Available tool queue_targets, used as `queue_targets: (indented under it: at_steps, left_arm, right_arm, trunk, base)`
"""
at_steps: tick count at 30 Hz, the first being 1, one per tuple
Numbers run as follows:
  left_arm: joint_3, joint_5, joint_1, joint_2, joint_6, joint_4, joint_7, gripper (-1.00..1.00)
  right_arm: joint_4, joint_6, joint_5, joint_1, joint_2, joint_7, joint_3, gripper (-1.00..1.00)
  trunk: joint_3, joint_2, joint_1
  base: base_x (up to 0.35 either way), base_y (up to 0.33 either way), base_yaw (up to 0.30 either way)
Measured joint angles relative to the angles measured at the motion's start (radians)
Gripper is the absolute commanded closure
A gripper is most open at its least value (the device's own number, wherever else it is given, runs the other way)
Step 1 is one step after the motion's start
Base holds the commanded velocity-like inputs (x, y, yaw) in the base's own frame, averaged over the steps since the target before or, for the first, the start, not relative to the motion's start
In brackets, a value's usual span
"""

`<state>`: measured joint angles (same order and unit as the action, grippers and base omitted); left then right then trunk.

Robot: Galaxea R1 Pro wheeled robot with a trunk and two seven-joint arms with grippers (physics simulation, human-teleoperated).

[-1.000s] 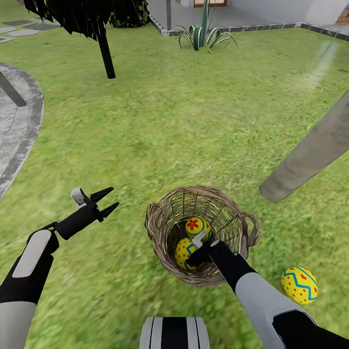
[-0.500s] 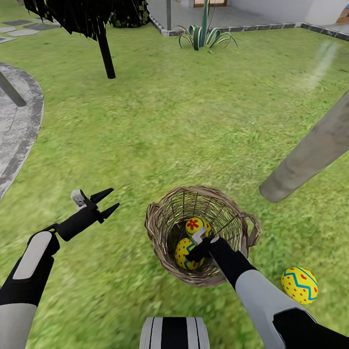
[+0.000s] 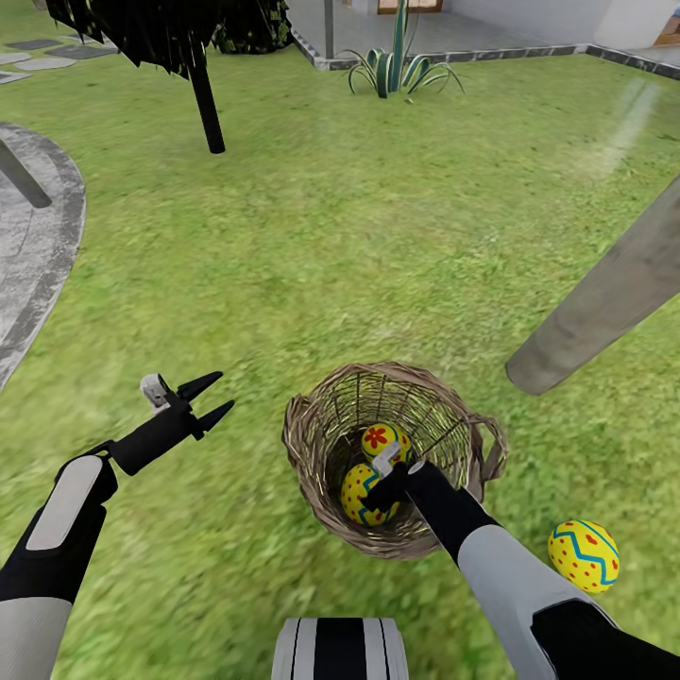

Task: Take the three Easter eggs out of the wicker basket on the lawn in the garden, then place them on the lawn next to a single tree (choose any tree) so that all three eggs are next to the same tree and none are left in the basket.

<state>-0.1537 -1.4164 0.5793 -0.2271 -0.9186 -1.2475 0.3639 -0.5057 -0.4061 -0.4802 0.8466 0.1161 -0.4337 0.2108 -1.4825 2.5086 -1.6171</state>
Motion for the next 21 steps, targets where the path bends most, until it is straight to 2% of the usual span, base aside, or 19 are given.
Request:
queue_targets:
  at_steps: [6,7,11,21]
  left_arm:
    - [0.0,0.0,0.0,0.0,0.0,0.0,0.0,-1.0]
    - [0.0,0.001,0.0,0.0,0.0,0.0,0.0,-1.0]
    - [0.001,0.001,-0.001,0.0,0.0,0.0,0.0,-1.0]
    - [0.001,0.0,-0.001,0.0,0.0,0.0,0.0,-1.0]
  right_arm:
    - [0.001,0.0,0.0,0.0,0.0,0.0,0.034,-1.0]
    - [0.001,0.0,0.001,0.0,0.0,0.0,0.125,-1.0]
    - [0.001,0.0,0.0,0.0,0.0,0.0,0.129,-1.0]
    - [0.0,0.0,0.0,0.0,0.001,0.0,0.129,-1.0]
  trunk:
    - [0.0,0.0,0.0]
    - [0.0,0.0,0.0]
    - [-0.008,0.0,-0.001]
    - [-0.008,0.0,-0.001]
  base:
    - [0.0,0.0,0.0]
    - [0.0,0.0,0.0]
    - [0.0,0.0,0.0]
    - [0.0,0.0,0.0]
